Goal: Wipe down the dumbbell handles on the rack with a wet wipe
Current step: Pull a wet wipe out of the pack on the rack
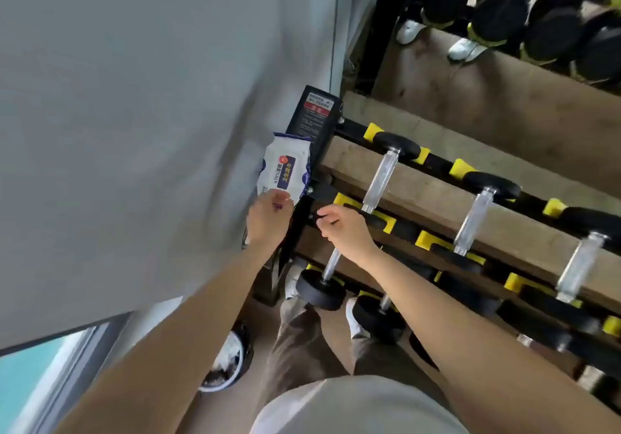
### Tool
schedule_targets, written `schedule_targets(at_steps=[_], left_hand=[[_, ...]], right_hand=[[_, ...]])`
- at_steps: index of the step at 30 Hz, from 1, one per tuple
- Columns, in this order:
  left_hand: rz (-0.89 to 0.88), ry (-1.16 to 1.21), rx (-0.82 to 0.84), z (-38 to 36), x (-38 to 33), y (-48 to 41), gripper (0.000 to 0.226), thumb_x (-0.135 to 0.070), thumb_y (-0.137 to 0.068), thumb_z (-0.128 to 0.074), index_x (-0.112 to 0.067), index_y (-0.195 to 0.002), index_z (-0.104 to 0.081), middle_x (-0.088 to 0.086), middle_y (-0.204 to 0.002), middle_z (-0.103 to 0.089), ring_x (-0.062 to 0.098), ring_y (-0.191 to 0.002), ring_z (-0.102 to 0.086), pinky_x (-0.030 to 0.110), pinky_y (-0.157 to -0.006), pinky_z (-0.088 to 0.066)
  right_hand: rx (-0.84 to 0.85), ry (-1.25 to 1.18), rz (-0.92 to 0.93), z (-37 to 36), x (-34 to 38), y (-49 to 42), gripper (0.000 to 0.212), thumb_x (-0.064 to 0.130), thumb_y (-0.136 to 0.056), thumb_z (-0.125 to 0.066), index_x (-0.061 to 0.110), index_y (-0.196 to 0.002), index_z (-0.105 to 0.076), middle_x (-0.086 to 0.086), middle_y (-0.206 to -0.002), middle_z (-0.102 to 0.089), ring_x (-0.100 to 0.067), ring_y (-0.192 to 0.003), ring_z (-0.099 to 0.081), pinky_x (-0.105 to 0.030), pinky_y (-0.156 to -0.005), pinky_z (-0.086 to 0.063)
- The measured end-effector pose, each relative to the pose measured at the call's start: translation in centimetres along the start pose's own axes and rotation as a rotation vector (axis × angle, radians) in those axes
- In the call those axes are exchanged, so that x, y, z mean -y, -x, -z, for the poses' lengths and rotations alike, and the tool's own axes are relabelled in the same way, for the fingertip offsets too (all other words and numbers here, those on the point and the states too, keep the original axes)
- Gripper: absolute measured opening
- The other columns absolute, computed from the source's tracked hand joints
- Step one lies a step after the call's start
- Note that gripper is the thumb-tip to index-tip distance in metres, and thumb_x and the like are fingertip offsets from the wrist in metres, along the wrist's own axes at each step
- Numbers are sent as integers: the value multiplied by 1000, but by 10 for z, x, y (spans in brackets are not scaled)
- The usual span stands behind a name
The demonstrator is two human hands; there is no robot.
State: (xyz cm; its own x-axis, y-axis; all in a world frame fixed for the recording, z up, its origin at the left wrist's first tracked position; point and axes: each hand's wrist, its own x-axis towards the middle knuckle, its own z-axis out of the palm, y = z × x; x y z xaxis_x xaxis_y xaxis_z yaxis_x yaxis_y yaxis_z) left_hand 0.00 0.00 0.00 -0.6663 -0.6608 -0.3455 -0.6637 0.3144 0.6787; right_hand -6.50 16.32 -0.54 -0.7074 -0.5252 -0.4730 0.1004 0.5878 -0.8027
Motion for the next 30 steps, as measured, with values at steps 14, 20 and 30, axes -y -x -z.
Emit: schedule_targets(at_steps=[14, 20, 30], left_hand=[[-145, -413, 63, -17, 9, -130, 77, -59, -70, -76, -17, -124, -42, 4, -122, -50, 24, -107, -55, 35, -83, -51], [-119, -223, 117, -1, 12, -133, 45, -41, -78, -68, -20, -116, -56, -3, -108, -60, 17, -95, -57, 29, -77, -40], [-314, -450, -33, 44, 37, -135, 35, -3, -84, -70, -20, -113, -61, 4, -111, -58, 24, -98, -58, 32, -68, -39]], right_hand=[[-255, 755, 164, -42, 25, -115, 59, 31, -83, -75, 21, -136, -50, 1, -136, -52, -27, -116, -45, -42, -94, -49], [-250, 954, 62, -40, 26, -132, 75, 42, -80, -75, 34, -144, -36, -5, -137, -41, -31, -118, -41, -47, -94, -42], [-284, 967, 67, -44, 25, -134, 75, 37, -80, -77, 32, -142, -35, -7, -124, -44, -28, -110, -45, -45, -91, -44]])
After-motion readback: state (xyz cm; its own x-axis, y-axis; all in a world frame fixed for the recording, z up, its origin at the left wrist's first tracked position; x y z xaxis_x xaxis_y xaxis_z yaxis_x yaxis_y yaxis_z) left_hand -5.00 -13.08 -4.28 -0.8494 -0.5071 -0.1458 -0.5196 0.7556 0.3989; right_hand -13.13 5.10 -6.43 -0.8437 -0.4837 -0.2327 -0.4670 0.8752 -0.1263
